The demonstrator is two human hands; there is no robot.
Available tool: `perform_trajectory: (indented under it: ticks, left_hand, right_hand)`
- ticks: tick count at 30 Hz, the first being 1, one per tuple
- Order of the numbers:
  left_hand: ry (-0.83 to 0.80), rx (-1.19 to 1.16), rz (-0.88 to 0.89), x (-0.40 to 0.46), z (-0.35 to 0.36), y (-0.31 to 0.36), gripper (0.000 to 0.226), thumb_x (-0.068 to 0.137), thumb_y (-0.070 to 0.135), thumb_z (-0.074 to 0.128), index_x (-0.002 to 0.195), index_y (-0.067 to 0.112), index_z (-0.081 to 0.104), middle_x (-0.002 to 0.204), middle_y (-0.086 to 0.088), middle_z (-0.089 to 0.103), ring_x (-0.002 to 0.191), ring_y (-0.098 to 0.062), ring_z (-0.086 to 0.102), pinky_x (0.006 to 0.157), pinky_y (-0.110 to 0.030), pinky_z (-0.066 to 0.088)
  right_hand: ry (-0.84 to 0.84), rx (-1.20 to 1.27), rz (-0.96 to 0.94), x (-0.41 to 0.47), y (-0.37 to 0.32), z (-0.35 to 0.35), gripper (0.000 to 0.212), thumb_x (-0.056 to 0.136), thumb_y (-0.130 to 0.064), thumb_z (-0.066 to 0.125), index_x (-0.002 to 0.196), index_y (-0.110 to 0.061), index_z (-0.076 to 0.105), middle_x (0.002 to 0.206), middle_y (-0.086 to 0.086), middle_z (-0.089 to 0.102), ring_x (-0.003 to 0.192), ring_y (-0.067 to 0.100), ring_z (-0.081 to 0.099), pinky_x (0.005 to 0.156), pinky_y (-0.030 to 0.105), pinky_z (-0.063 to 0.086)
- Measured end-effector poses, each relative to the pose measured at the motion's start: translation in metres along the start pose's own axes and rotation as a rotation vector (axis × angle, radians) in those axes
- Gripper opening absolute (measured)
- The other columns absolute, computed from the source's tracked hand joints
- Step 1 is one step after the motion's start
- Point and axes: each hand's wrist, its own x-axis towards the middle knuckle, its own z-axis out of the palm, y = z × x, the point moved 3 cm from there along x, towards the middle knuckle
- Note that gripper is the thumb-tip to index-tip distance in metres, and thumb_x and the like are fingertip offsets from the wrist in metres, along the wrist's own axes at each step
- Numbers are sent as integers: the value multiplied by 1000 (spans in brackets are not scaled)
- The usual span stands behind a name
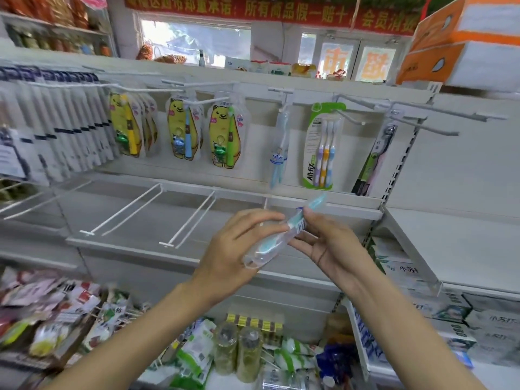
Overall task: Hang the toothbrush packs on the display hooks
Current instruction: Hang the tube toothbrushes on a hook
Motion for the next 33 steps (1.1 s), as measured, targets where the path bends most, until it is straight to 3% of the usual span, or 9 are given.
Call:
perform_trajectory:
  ticks: [3,6,8,11,14,17,22,26,33]
  left_hand:
    - [89,-158,-140,2,-12,8,42,80,13,82,120,9,69,125,1,67,124,-19,58,103,-42,47]
    - [170,-360,-391,9,-22,10,51,77,11,83,123,14,62,116,6,73,116,-15,65,101,-38,49]
    - [219,-470,-490,19,-28,11,46,76,11,82,115,11,58,110,4,76,110,-15,69,99,-37,50]
    - [281,-558,-575,36,-35,9,40,74,19,80,105,11,57,102,3,77,101,-17,72,92,-42,56]
    - [279,-596,-619,56,-36,5,43,70,29,81,106,15,61,98,0,78,95,-19,74,88,-42,59]
    - [256,-579,-590,76,-32,3,37,71,26,84,102,19,64,94,-3,77,86,-18,74,80,-35,59]
    - [213,-601,-575,96,-22,4,37,70,30,82,101,20,64,90,-5,77,80,-17,74,72,-30,58]
    - [119,-625,-605,101,-24,-1,47,71,36,78,111,16,65,98,-7,77,87,-23,75,71,-33,60]
    - [140,-640,-611,104,-37,-4,31,78,29,73,106,20,65,91,4,78,81,-14,75,65,-28,61]
  right_hand:
    - [-56,119,81,5,11,14,29,91,-17,64,109,5,62,107,27,69,94,31,72,76,37,63]
    - [-49,72,146,7,20,20,34,95,-26,61,108,5,61,92,23,68,81,31,75,66,35,63]
    - [-19,5,183,6,24,17,45,91,-33,63,111,6,57,94,21,64,78,32,75,63,36,62]
    - [38,-111,176,5,30,1,67,80,-39,73,127,2,50,119,24,58,92,35,74,73,44,63]
    - [82,-464,-4,1,29,-18,85,73,-45,84,141,-15,44,127,9,59,105,18,71,87,40,60]
    - [0,-697,-211,-4,21,-17,68,70,-43,82,131,-24,57,122,-4,67,106,7,67,87,26,56]
    - [-113,-696,-411,-9,15,-7,26,83,-9,77,107,-10,67,99,8,74,88,30,70,82,31,58]
    - [-115,-672,-435,-7,16,-6,24,86,-2,72,109,-7,68,96,7,75,80,21,71,74,33,60]
    - [-111,-654,-451,3,19,3,21,87,-3,73,108,-8,70,96,9,74,80,25,70,71,37,62]
